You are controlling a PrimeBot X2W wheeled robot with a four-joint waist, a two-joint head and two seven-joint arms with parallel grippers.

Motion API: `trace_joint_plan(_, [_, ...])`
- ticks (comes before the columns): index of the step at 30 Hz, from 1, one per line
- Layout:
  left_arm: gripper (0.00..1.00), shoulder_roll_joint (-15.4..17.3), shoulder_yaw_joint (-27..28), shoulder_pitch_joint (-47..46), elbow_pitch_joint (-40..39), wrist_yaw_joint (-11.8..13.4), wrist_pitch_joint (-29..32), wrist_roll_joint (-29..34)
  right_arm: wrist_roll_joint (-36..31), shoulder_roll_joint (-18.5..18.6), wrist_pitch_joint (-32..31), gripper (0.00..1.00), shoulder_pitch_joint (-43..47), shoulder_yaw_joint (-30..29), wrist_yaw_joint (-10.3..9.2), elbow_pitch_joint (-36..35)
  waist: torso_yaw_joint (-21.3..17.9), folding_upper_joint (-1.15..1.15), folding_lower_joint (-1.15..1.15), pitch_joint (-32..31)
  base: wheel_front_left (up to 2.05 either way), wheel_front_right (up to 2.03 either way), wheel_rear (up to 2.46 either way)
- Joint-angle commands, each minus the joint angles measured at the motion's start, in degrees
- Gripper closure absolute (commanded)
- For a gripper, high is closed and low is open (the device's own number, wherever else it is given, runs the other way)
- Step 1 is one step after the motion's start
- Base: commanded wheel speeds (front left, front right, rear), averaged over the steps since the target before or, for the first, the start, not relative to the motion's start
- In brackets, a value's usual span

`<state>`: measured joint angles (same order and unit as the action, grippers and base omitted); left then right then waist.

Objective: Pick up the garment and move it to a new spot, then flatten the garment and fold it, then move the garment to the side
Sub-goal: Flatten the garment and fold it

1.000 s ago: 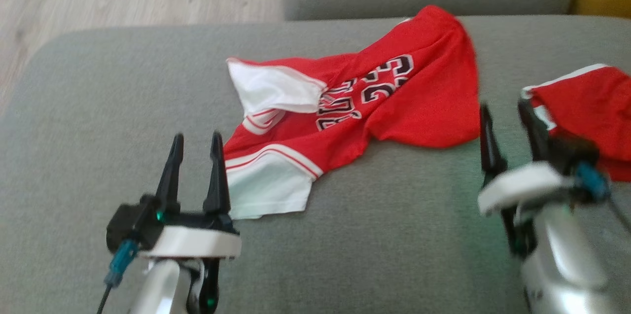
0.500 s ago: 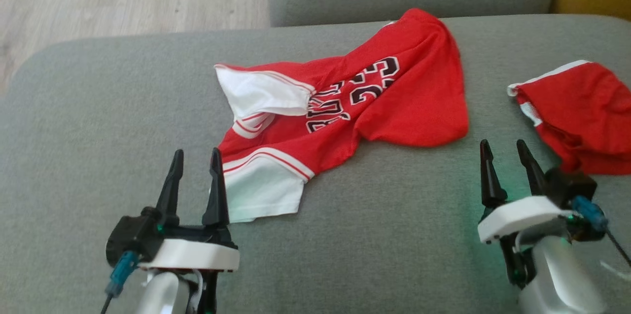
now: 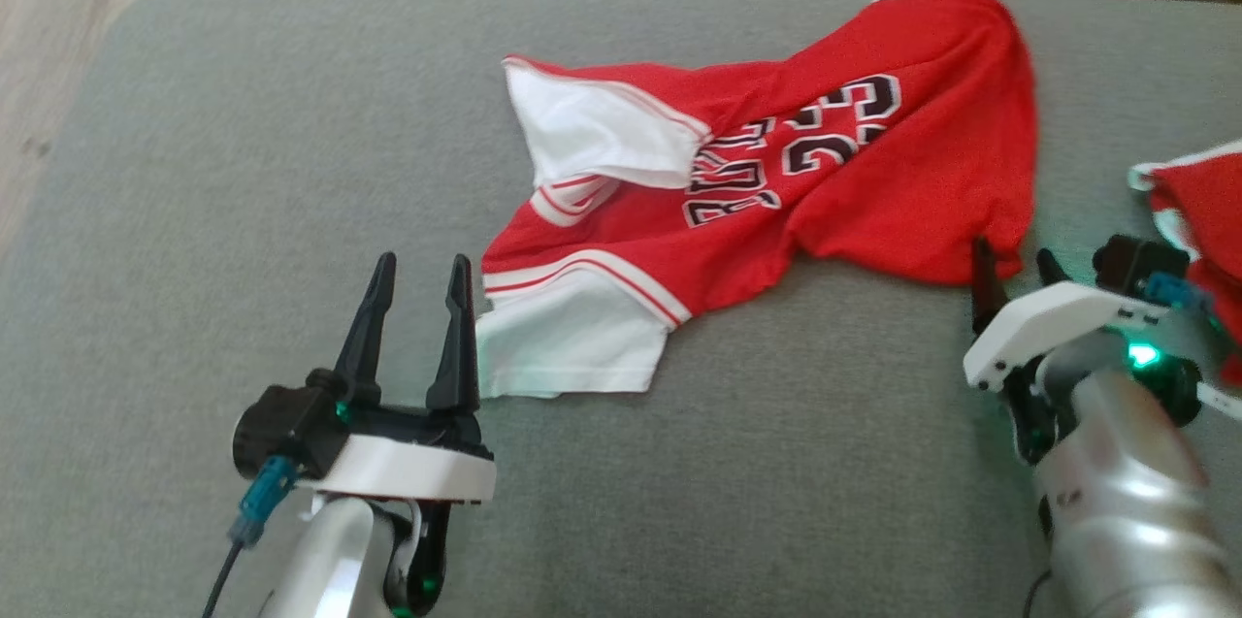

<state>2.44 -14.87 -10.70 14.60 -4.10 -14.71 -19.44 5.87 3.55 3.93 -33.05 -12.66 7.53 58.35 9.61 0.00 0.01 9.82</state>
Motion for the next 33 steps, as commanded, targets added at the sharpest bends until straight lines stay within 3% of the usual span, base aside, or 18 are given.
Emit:
trace_joint_plan(1, [0.00,0.4,1.6,-2.5,-1.8,0.0,-0.3,0.0,-0.7,0.1,-0.2,0.00,-3.0,0.6,-0.04,0.0,1.4,0.00,-0.01,1.2,0.00,0.00,0.00])
trace_joint_plan(4, [0.00,0.4,1.7,-3.0,-1.9,0.2,-0.3,0.0,-1.6,0.2,-0.8,0.00,-5.3,0.0,-0.04,3.6,2.0,0.00,-0.01,1.6,0.00,0.00,0.00])
trace_joint_plan(5, [0.00,0.4,1.7,-3.0,-2.0,0.3,-0.3,0.0,-1.9,0.2,-0.9,0.46,-6.0,0.1,-0.04,4.6,2.1,0.00,-0.01,1.6,0.00,0.00,0.00])
trace_joint_plan(6, [0.00,0.4,1.8,-3.0,-2.0,0.4,-0.3,0.0,-2.6,0.4,-0.7,1.00,-6.6,0.3,-0.04,5.3,2.1,0.00,-0.01,1.6,0.00,0.00,0.00])
trace_joint_plan(16, [0.00,0.4,3.1,-1.9,-2.3,1.0,-0.3,-0.4,-6.3,4.1,5.2,1.00,-7.9,2.1,-0.04,6.6,-1.7,0.00,-0.01,-1.6,0.00,0.00,0.00])
trace_joint_plan(28, [0.00,0.4,3.9,0.4,-3.1,1.8,-0.3,-1.2,-3.2,10.7,-1.3,1.00,-2.5,5.3,-0.04,3.1,-6.8,0.00,-0.01,-5.9,0.00,0.00,0.00])
trace_joint_plan(29, [0.00,0.4,3.9,0.6,-3.1,1.9,-0.3,-1.2,-2.7,10.8,-1.8,0.58,-1.9,5.5,-0.04,2.2,-7.0,0.00,-0.01,-6.1,0.00,0.00,0.00])
trace_joint_plan(30, [0.00,0.4,3.9,0.8,-3.1,1.9,-0.3,-1.2,-2.1,10.9,-2.1,0.00,-1.3,5.3,-0.04,1.2,-7.1,0.00,-0.01,-6.3,0.00,0.00,0.00])
trace_joint_plan(33, [0.00,0.4,4.1,1.2,-3.1,1.9,-0.3,-1.2,-2.1,11.1,-1.6,0.00,0.6,5.2,-0.04,-2.6,-7.3,0.00,-0.01,-6.9,0.00,0.00,0.00])
